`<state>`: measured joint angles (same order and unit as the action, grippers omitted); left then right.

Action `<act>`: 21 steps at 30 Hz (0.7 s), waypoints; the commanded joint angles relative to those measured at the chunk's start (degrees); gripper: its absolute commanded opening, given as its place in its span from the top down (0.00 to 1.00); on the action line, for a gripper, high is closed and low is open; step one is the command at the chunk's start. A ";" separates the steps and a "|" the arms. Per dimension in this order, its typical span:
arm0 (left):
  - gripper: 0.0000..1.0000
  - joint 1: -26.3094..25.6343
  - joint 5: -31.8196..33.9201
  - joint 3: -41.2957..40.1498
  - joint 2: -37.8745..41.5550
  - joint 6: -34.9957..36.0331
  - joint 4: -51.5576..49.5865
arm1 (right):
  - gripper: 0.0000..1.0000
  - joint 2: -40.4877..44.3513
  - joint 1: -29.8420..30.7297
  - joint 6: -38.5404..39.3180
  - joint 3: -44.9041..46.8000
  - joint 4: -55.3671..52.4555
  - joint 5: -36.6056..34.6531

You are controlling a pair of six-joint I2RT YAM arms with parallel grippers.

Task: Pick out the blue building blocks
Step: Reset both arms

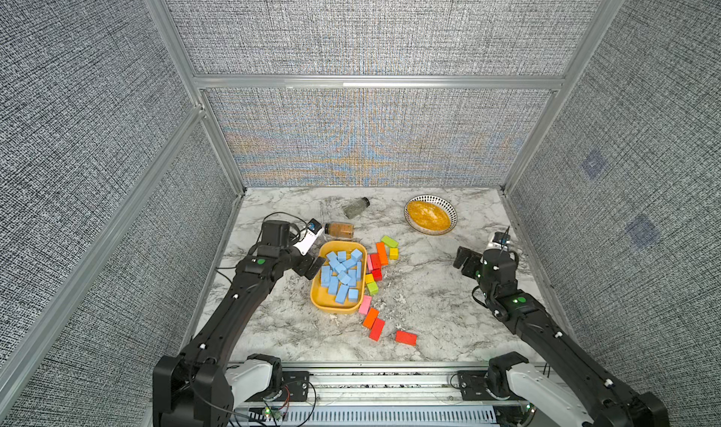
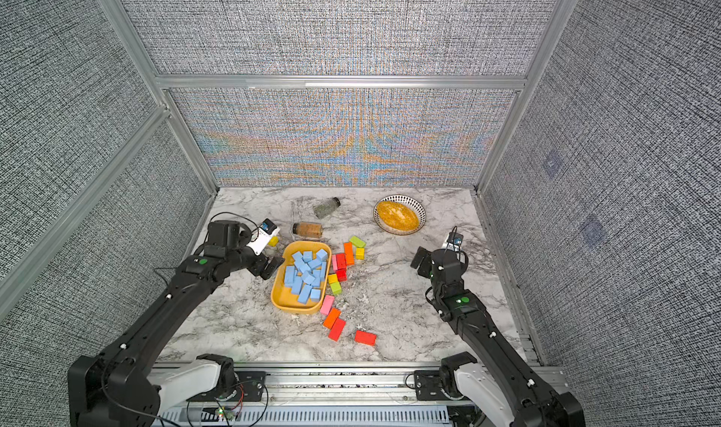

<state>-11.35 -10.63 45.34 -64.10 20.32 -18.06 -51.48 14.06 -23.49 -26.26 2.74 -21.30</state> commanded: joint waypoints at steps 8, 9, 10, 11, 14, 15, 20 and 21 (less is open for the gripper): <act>0.00 3.50 23.15 -14.56 -2.58 -18.16 27.63 | 0.02 -1.48 -1.79 19.25 17.38 38.25 -1.04; 0.00 3.79 23.19 -15.98 -3.85 -18.16 30.52 | 0.02 -2.82 -1.97 19.96 18.53 41.47 -0.93; 0.00 4.12 23.05 -17.42 -5.13 -18.20 33.77 | 0.02 -4.30 -2.15 20.41 19.16 43.58 -0.83; 0.00 4.22 22.93 -18.60 -6.09 -18.28 36.39 | 0.02 -5.82 -2.27 20.86 19.36 44.60 -0.76; 0.00 4.54 24.06 -22.14 -8.00 -20.23 47.15 | 0.02 -10.84 -2.48 22.46 20.99 50.56 0.57; 0.00 4.66 23.83 -23.31 -8.54 -20.39 51.42 | 0.02 -12.26 -2.50 23.36 21.19 53.15 0.33; 0.00 5.54 21.60 -27.51 -16.47 -19.98 67.18 | 0.02 -18.07 -3.80 26.65 21.12 63.06 2.13; 0.00 5.83 21.20 -27.59 -19.00 -20.20 69.36 | 0.02 -19.73 -4.60 27.07 21.18 66.07 2.29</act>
<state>-6.09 11.35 18.44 -79.57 1.19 38.57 -68.71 10.39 0.73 -5.15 57.17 -19.66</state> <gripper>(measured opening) 0.994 0.980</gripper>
